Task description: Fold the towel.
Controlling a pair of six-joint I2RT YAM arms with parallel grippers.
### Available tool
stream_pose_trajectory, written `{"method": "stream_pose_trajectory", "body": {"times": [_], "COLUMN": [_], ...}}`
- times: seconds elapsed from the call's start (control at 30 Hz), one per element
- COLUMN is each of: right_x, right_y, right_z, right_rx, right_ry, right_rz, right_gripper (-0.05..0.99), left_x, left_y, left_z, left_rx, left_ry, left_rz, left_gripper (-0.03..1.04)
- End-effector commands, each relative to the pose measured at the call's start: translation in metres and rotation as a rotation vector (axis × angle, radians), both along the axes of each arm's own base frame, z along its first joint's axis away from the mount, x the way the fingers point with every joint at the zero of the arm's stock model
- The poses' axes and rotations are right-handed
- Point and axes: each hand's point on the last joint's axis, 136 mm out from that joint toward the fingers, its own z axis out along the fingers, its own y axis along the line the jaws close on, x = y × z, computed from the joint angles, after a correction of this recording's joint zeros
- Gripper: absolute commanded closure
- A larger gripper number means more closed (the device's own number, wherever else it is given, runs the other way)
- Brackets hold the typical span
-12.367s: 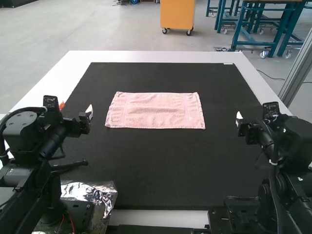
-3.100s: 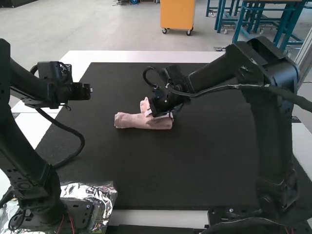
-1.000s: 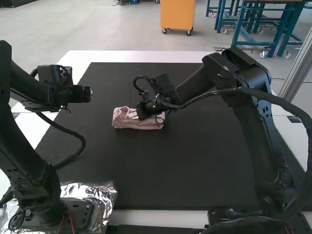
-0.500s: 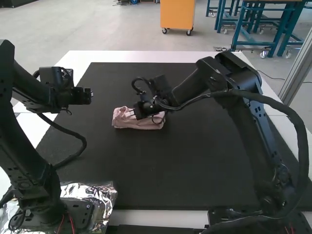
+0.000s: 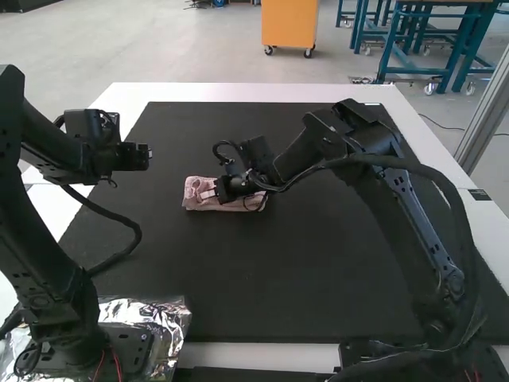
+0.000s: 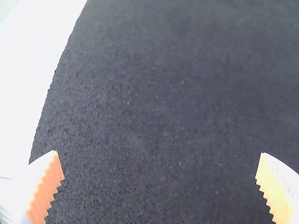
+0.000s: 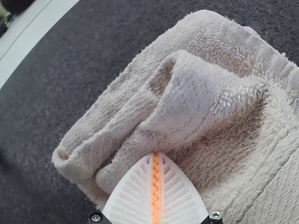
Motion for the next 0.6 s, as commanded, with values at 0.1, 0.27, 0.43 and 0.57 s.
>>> {"method": "stream_pose_trajectory", "body": {"times": [0.1, 0.27, 0.43, 0.57], "right_x": [0.016, 0.037, 0.057, 0.064], "right_y": [-0.001, -0.011, -0.043, -0.085], "right_z": [0.029, 0.124, 0.219, 0.29], "right_rx": [0.06, 0.158, 0.215, 0.222], "right_ry": [0.016, -0.091, -0.186, -0.3], "right_rz": [-0.028, -0.079, -0.192, -0.299], "right_gripper": [0.96, 0.95, 0.67, 0.11], "left_x": [0.005, 0.013, 0.019, 0.013], "left_y": [0.0, -0.007, -0.028, -0.048], "left_z": [0.013, 0.044, 0.093, 0.142], "left_rx": [0.006, 0.005, 0.005, 0.004], "left_ry": [-0.032, -0.084, -0.164, -0.246], "left_rz": [-0.001, -0.017, -0.06, -0.101], "left_gripper": [0.04, 0.04, 0.04, 0.04]}}
